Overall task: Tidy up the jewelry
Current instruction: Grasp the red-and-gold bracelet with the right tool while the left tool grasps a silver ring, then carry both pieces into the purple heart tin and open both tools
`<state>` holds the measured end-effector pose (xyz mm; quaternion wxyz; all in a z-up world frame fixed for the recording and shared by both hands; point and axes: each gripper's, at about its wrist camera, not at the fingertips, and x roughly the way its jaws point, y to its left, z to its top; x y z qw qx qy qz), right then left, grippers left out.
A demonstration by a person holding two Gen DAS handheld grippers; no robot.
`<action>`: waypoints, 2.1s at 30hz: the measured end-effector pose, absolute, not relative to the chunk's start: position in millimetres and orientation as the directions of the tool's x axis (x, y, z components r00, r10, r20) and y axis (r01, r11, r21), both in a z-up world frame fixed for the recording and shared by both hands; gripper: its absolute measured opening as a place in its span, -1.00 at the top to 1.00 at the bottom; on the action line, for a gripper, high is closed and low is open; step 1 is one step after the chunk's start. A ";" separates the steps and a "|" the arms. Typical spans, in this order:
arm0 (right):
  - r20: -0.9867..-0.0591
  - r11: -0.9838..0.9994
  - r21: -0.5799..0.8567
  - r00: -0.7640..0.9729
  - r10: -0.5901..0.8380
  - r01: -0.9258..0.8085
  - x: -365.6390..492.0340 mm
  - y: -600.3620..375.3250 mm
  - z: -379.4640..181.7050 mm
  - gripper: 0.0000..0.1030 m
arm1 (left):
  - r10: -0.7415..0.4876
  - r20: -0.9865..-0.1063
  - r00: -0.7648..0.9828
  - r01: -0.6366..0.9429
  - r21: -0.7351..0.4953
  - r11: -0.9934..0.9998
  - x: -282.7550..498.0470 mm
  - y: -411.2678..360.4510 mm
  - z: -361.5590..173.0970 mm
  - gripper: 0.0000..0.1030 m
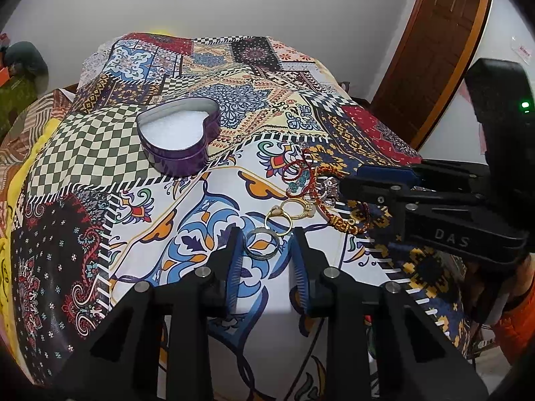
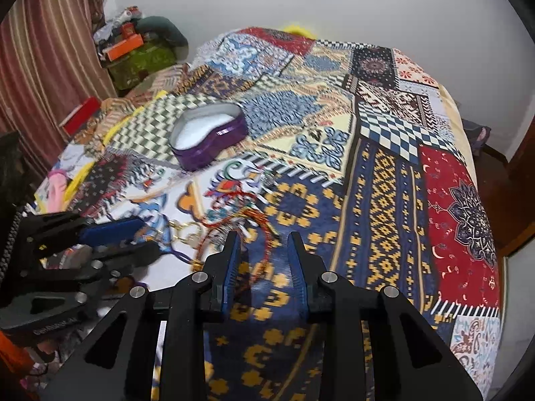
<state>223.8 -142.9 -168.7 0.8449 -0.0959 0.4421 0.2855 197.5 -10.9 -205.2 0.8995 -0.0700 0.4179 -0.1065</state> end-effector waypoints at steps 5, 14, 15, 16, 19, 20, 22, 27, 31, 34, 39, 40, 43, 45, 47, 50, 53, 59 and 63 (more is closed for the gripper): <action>-0.818 0.797 0.050 0.433 0.378 -0.602 226.3 -137.2 -171.2 0.49 | -0.270 -0.734 0.623 0.142 -0.232 0.962 199.5 -8.3 -207.1 0.59; -0.826 0.753 0.017 0.415 0.382 -0.658 239.3 -124.5 -173.6 0.52 | -0.270 -0.732 0.626 0.156 -0.221 0.963 202.0 -8.2 -207.9 0.59; -0.825 0.749 0.012 0.417 0.382 -0.663 239.4 -123.1 -174.0 0.56 | -0.268 -0.732 0.627 0.156 -0.220 0.963 202.2 -8.3 -208.3 0.59; -0.822 0.744 0.003 0.422 0.382 -0.669 238.3 -121.5 -174.3 0.62 | -0.266 -0.732 0.628 0.159 -0.215 0.964 202.3 -8.8 -208.3 0.59; -0.819 0.731 -0.011 0.426 0.385 -0.682 235.5 -118.0 -175.4 0.80 | -0.256 -0.734 0.629 0.167 -0.194 0.967 202.7 -10.4 -208.2 0.59; -0.817 0.730 -0.015 0.430 0.385 -0.683 234.8 -117.4 -175.4 0.82 | -0.255 -0.735 0.629 0.168 -0.191 0.967 202.9 -10.4 -208.1 0.59; -0.814 0.736 -0.007 0.432 0.389 -0.676 235.2 -118.9 -174.1 0.86 | -0.254 -0.734 0.629 0.167 -0.192 0.967 203.5 -9.9 -207.2 0.59; -0.801 0.766 0.022 0.447 0.398 -0.643 235.0 -129.7 -165.1 0.86 | -0.240 -0.731 0.639 0.153 -0.186 0.971 199.9 -5.5 -203.2 0.59; -0.784 0.785 0.019 0.478 0.396 -0.619 226.6 -137.9 -152.4 0.86 | -0.226 -0.723 0.653 0.144 -0.175 0.974 192.9 -2.5 -196.3 0.59; -0.772 0.795 0.016 0.498 0.395 -0.606 220.7 -140.1 -142.6 0.86 | -0.214 -0.709 0.672 0.139 -0.164 0.977 186.0 -0.3 -187.8 0.59; -0.740 0.806 0.015 0.536 0.408 -0.592 209.7 -140.9 -121.7 0.86 | -0.203 -0.678 0.707 0.130 -0.158 0.979 174.7 4.2 -168.9 0.59; -0.732 0.807 0.014 0.544 0.411 -0.590 208.2 -139.8 -117.4 0.86 | -0.199 -0.670 0.715 0.128 -0.155 0.980 173.0 5.2 -164.7 0.59; -0.712 0.809 0.018 0.560 0.423 -0.588 204.0 -135.9 -107.1 0.86 | -0.185 -0.649 0.738 0.121 -0.143 0.982 168.8 7.5 -152.5 0.59; -0.700 0.808 0.021 0.568 0.432 -0.588 201.7 -133.5 -101.4 0.86 | -0.167 -0.635 0.754 0.112 -0.127 0.986 166.6 9.9 -145.0 0.59; -0.689 0.807 0.022 0.575 0.440 -0.591 199.5 -129.6 -96.5 0.86 | -0.148 -0.621 0.769 0.102 -0.110 0.989 165.5 12.7 -138.8 0.59; -0.673 0.804 0.021 0.586 0.451 -0.595 197.6 -121.8 -90.5 0.86 | -0.116 -0.606 0.787 0.082 -0.084 0.993 168.5 18.4 -131.4 0.59; -0.665 0.801 0.031 0.586 0.463 -0.598 199.5 -113.6 -86.1 0.86 | -0.090 -0.598 0.796 0.063 -0.067 0.996 175.1 25.3 -126.9 0.59; -0.651 0.792 0.009 0.598 0.468 -0.611 208.7 -92.4 -80.1 0.86 | -0.060 -0.589 0.806 0.036 -0.053 0.998 190.6 40.7 -122.3 0.59; -0.659 0.790 0.014 0.588 0.469 -0.613 220.0 -80.7 -83.4 0.86 | -0.045 -0.584 0.810 0.021 -0.048 0.999 201.9 48.2 -121.2 0.59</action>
